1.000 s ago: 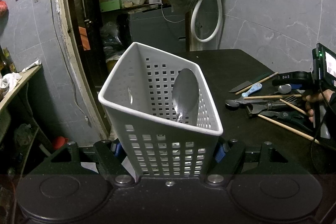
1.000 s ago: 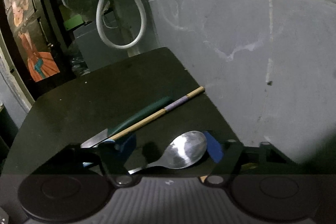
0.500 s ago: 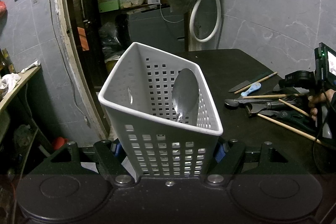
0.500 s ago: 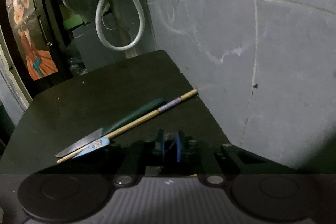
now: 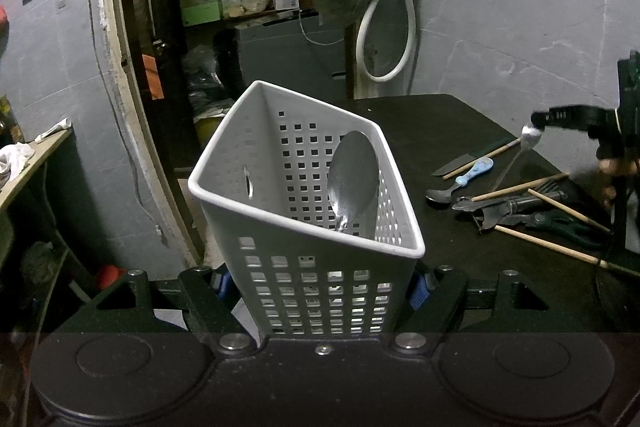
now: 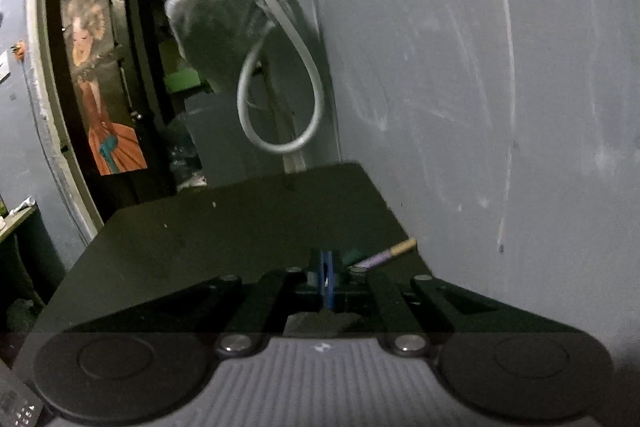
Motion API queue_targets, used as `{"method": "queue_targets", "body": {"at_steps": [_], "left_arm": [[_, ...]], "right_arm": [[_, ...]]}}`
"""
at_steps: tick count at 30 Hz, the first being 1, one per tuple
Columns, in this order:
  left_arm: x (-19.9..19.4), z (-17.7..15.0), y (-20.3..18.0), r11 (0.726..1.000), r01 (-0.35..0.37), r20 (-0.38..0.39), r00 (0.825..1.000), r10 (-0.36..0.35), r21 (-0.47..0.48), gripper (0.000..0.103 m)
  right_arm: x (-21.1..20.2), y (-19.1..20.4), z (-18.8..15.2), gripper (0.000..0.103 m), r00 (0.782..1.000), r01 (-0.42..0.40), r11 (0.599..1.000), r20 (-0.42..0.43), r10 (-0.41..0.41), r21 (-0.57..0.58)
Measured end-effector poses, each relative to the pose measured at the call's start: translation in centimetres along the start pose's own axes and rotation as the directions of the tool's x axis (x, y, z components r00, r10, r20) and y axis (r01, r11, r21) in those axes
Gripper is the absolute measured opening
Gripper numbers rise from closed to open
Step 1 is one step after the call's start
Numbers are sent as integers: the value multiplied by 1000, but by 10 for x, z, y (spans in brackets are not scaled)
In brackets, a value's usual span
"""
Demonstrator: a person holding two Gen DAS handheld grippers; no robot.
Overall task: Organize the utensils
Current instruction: 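Close the right tool on the large metal spoon and lift it, then carry the large spoon with the right tool over the caddy and lower it in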
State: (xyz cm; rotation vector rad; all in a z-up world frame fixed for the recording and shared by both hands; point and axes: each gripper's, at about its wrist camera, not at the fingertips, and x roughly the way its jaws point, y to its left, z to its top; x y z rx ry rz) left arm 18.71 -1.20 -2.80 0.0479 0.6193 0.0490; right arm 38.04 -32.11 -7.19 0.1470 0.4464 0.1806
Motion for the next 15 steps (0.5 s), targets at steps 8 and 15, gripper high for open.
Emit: {"method": "queue_targets", "body": {"at_steps": [8,15], "left_arm": [[1,-1,3,1000,12,6,1000,-12,10,77],[0,-4,6,1000,23,14,1000,-23,13,77]], "right_arm": [[-13,24,18,1,997,-2,995,78,10,-99],[-27,47,25,1,992,-6,979,122,31,-201]]}}
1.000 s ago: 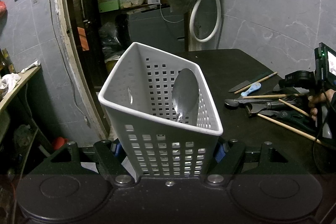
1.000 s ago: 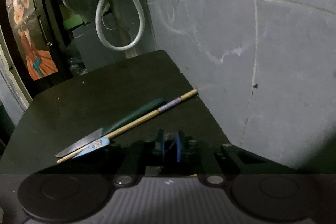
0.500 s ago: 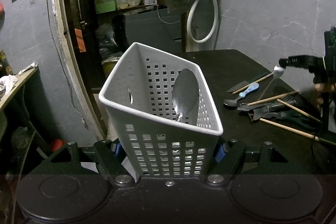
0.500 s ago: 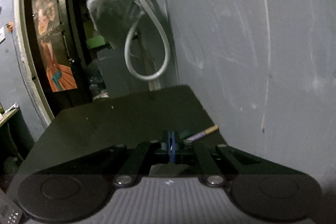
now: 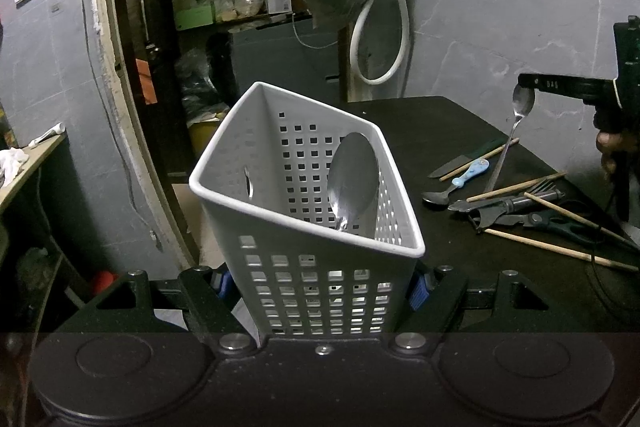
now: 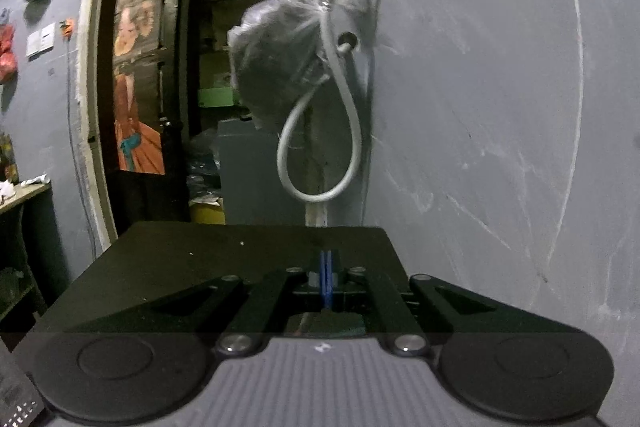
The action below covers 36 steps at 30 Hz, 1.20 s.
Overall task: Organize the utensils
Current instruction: 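Carry the large spoon with the right tool over the caddy and lower it in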
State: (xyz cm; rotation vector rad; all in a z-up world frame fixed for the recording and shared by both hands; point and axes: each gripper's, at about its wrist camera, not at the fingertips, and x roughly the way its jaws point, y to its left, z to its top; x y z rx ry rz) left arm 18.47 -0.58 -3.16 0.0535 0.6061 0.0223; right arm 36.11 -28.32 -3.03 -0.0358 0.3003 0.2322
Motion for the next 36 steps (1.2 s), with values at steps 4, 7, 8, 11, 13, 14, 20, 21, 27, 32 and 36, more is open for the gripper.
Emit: {"method": "queue_targets", "body": {"at_steps": [4,7,8,11,13,14,20,21,27,32,36], "left_arm": [[0,-1,1,1000,6,3,1000,-6,2,77],[-1,-1,2,1000,10,5,1000,-10,5,77],[-1,-2,2,1000,11,5,1000,-11,5,77],[-1,-1,3,1000,13,5,1000,-13,6,77],[-1,0,3,1000,14,5,1000,-14,7,77],[-1,0,3,1000,14,5,1000,-15,7,77],[-1,-1,2,1000,20,7,1000,-20,9,77],[-1,-1,2,1000,23,7,1000,-23,8,77],[0,-2,3,1000,28,10,1000,-28,5,77],[1,-1,3,999,33,13,999,-33,5,77],[3,0,3,999,39,14,999,-39,-1,77]], "right_arm": [[-12,13,3,1,999,-1,997,43,4,-79],[-17,20,2,1,999,-6,994,51,12,-111],[-17,21,1,1,999,-6,993,47,11,-116],[-21,24,-3,1,999,-6,993,41,11,-116],[-24,26,-5,1,999,-9,993,45,14,-121],[-26,28,-4,1,999,-11,992,47,17,-126],[-30,34,2,1,997,-19,987,68,30,-162],[-32,36,4,1,997,-22,986,75,35,-168],[-47,49,26,1,990,-48,976,122,75,-211],[-71,66,58,1,969,-102,965,196,151,-242],[-93,84,86,1,933,-177,948,262,247,-263]]}}
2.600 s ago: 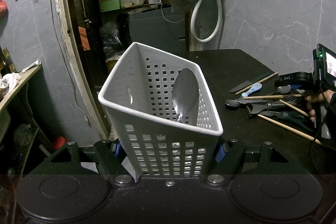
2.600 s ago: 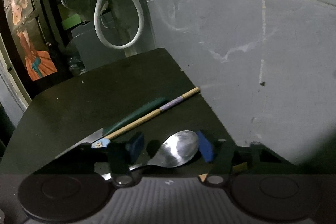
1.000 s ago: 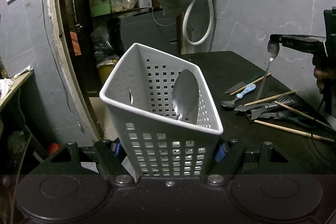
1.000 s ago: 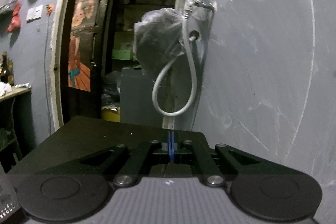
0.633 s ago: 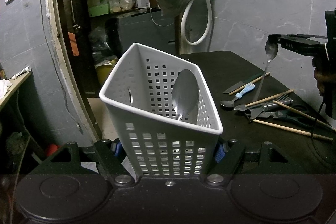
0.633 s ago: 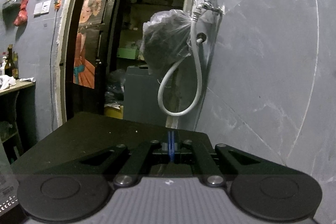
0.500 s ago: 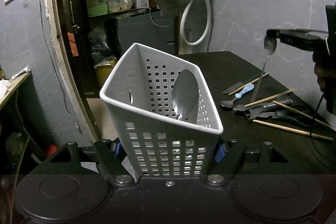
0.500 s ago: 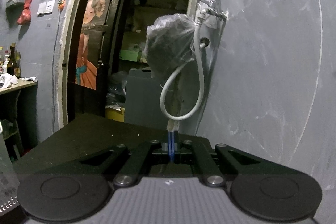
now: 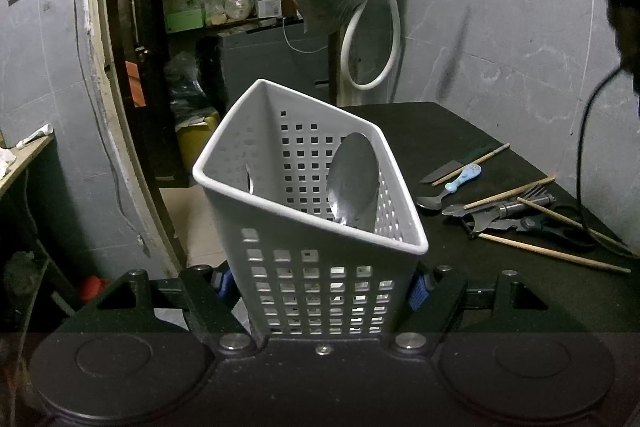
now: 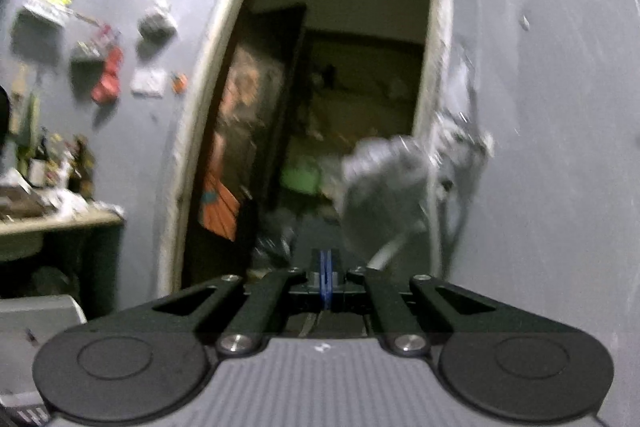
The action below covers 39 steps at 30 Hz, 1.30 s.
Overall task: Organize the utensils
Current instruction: 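Carry the large spoon with the right tool over the caddy and lower it in, then open the right tool to release the spoon and lift away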
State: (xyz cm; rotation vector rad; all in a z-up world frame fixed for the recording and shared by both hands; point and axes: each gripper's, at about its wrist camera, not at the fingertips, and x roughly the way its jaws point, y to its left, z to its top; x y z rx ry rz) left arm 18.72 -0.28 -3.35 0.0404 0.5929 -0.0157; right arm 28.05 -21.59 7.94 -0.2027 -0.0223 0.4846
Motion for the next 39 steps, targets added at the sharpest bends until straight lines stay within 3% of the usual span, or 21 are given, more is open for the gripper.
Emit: {"method": "queue_targets", "body": {"at_steps": [6,12,20,33,36,39], "left_arm": [[0,1,0,1000,3,-1,1000,-3,-3,77],[0,1,0,1000,7,0,1000,-7,-1,77],[-1,0,2,1000,12,1,1000,-12,0,77],[-1,-2,7,1000,20,2,1000,-20,4,77],[-1,-3,7,1000,21,0,1000,-21,5,76],[-1,-3,7,1000,21,-1,1000,-20,6,76]], "right_arm": [[-6,27,39,1,982,-164,986,94,162,18],[-6,62,48,1,948,-297,955,119,294,10],[-3,95,23,1,931,-364,932,15,364,3],[-2,119,-20,2,905,-393,919,-162,394,40],[-3,118,-25,9,903,-382,922,-189,387,64],[-7,111,-27,34,907,-360,929,-200,371,91]]}}
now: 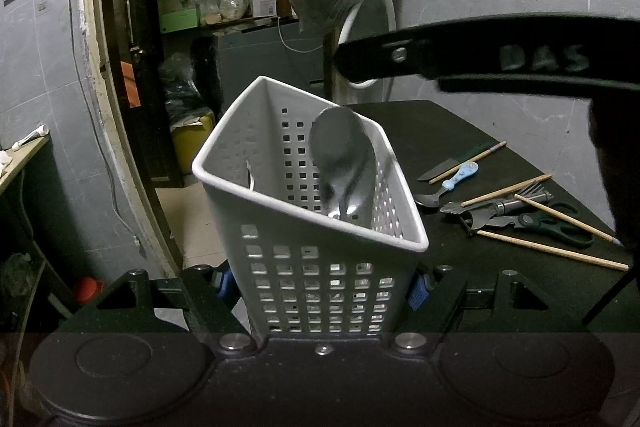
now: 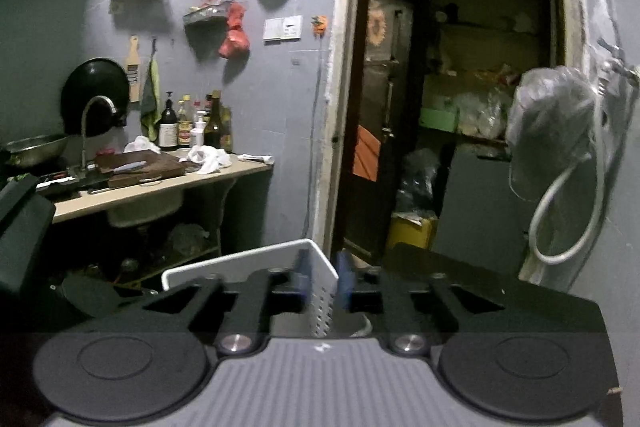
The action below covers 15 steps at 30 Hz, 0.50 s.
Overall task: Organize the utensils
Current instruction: 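Open the right tool to release the spoon and lift away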
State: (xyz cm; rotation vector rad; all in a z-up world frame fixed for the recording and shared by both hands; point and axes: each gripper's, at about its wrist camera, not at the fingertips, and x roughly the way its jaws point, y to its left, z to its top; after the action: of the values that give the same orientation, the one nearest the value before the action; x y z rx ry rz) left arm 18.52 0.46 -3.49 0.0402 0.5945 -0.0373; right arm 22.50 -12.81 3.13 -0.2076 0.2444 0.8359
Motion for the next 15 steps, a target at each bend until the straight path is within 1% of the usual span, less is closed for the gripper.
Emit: {"method": "queue_targets", "body": {"at_steps": [1,3,5,6,8,9,10,11,13,15], "left_arm": [[0,0,0,1000,0,0,1000,0,-2,76],[0,0,0,1000,1,1,1000,-1,-2,76],[0,0,0,1000,1,1,1000,-1,-2,76],[0,0,0,1000,2,1,1000,-2,-2,76],[0,0,0,1000,3,0,1000,-3,-1,76],[1,0,0,1000,3,0,1000,-3,2,76],[1,0,0,1000,3,-1,1000,-3,4,76],[1,1,0,1000,3,-2,1000,-3,6,76],[1,1,0,1000,4,-4,1000,-4,11,76],[2,2,-1,1000,6,-6,1000,-6,14,76]], "right_arm": [[-3,-2,0,43,1000,9,1000,3,-9,12],[-10,-8,-1,49,999,32,999,11,-33,39],[-16,-13,-2,64,998,62,996,8,-63,61],[-20,-17,-3,67,996,83,994,7,-83,75],[-28,-25,-6,82,993,120,987,2,-121,106],[-33,-29,-7,87,990,139,983,-1,-140,120],[-38,-33,-10,95,987,160,978,-6,-161,134],[-43,-37,-13,99,982,186,972,-14,-186,146],[-51,-44,-20,103,973,232,959,-38,-229,165],[-58,-52,-31,103,959,281,942,-80,-270,184]]}}
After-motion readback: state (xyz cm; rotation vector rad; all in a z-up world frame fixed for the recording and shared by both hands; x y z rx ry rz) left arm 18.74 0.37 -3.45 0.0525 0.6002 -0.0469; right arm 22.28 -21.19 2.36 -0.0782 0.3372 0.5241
